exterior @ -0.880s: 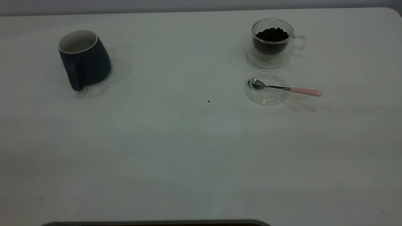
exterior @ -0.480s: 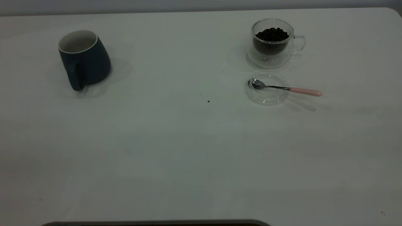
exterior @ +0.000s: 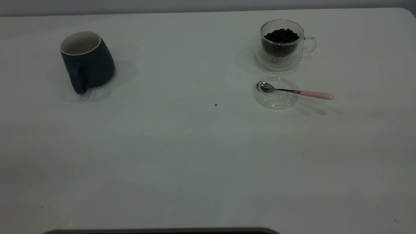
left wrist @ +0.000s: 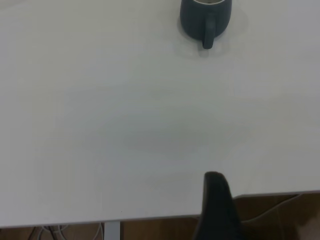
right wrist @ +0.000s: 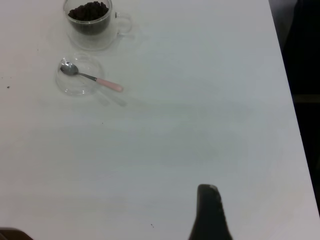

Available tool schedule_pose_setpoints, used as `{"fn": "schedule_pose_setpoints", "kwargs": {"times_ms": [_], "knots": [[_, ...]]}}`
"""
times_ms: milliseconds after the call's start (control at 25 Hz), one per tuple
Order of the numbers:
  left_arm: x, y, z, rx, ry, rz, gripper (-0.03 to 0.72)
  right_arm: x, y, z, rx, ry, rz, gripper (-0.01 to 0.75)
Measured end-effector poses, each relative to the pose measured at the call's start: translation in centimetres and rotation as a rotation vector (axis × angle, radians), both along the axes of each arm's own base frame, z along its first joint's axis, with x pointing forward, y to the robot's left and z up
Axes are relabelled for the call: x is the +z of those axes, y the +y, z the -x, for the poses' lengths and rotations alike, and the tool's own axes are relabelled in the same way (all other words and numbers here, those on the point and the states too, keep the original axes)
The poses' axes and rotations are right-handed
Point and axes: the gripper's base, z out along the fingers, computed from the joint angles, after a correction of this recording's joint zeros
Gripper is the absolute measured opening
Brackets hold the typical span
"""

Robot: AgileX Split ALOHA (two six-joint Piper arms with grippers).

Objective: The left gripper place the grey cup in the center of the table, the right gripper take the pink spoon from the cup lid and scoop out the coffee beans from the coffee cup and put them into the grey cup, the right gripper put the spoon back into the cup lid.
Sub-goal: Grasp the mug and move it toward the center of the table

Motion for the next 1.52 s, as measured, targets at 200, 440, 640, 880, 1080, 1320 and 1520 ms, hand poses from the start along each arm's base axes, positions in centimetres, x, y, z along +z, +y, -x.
{"fn": "schedule_pose_setpoints", "kwargs": {"times_ms": [200,440,640,880,1080,1320,1520], "knots": [[0.0,0.0,0.0,0.008,0.001,0.010,0.567,0.0,0.0,0.0,0.000,0.001,0.000,0.581],[4.6,-0.1,-2.4,0.062,-0.013,0.082,0.567,0.0,0.0,0.0,0.000,0.001,0.000,0.581],[9.1,-0.2,-8.4,0.052,0.096,0.060,0.567,0.0,0.0,0.0,0.000,0.001,0.000,0.581],[9.3,-0.2,-17.4,-0.032,0.302,-0.076,0.567,0.0,0.0,0.0,0.000,0.001,0.000,0.581],[6.6,0.3,-23.9,-0.060,0.467,-0.192,0.567,0.0,0.0,0.0,0.000,0.001,0.000,0.581],[2.2,0.7,-30.5,-0.196,0.549,-0.357,0.567,0.0,0.0,0.0,0.000,0.001,0.000,0.581],[-2.2,0.8,-35.2,-0.334,0.567,-0.475,0.567,0.0,0.0,0.0,0.000,0.001,0.000,0.581]]}}
